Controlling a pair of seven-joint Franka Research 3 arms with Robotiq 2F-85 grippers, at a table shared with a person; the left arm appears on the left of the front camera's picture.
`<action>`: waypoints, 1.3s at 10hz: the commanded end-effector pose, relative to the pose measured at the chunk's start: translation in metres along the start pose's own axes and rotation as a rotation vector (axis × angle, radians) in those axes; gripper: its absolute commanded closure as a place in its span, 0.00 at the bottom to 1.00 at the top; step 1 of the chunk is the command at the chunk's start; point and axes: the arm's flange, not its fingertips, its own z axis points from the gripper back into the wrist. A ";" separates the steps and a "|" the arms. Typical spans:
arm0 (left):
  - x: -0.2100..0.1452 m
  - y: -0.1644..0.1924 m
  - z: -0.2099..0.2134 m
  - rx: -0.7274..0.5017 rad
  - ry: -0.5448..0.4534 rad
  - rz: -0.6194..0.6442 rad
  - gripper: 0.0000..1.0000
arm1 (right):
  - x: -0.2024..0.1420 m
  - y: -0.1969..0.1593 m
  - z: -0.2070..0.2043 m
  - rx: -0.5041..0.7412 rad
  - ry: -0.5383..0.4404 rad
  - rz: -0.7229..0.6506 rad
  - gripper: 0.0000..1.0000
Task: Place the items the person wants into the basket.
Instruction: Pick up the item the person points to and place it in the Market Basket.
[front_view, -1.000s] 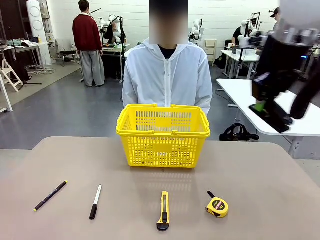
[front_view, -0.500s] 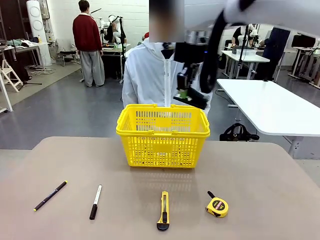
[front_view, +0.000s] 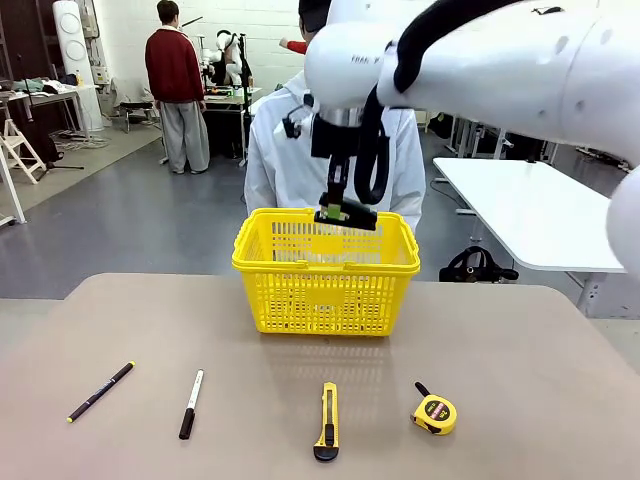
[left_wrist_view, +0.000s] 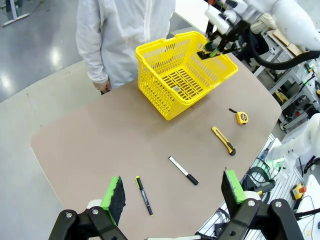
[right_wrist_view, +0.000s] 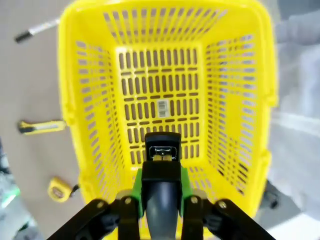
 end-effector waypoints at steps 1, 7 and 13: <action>-0.001 0.001 0.001 -0.015 -0.013 -0.015 0.00 | 0.015 -0.013 -0.007 -0.013 0.037 0.094 0.69; -0.001 0.001 0.001 -0.015 -0.013 -0.015 0.00 | 0.024 -0.022 -0.079 0.047 0.077 0.115 0.69; -0.001 0.001 0.001 -0.015 -0.013 -0.015 0.00 | 0.022 -0.030 -0.100 0.125 0.093 0.084 0.69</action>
